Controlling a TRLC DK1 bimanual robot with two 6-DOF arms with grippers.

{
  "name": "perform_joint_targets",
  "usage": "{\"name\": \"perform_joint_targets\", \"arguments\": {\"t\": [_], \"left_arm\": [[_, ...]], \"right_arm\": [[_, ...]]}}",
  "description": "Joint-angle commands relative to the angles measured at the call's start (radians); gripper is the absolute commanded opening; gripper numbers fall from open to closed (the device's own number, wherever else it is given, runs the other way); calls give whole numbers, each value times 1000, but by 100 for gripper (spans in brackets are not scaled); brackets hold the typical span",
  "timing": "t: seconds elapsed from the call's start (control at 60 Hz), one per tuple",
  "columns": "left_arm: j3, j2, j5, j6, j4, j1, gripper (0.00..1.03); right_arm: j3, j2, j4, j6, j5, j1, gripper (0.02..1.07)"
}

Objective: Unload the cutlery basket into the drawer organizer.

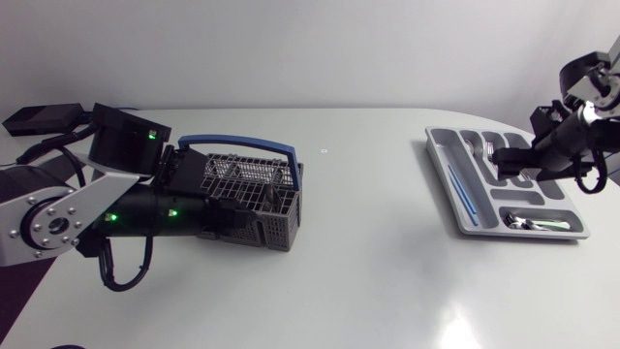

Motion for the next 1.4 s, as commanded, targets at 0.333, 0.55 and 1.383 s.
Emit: {"name": "perform_joint_targets", "arguments": {"t": [0.333,0.55,1.383], "left_arm": [[50,-14,-17,-56,-30,8,28],[43,-7,-26,-77,-25,9,28],[54,41,-24,-158,1,41,28]], "right_arm": [[52,-173,-189,112,-323,241,101],[24,-183,-171,163,-410,396,101],[-111,-132,107,289,-243,845,100]]}}
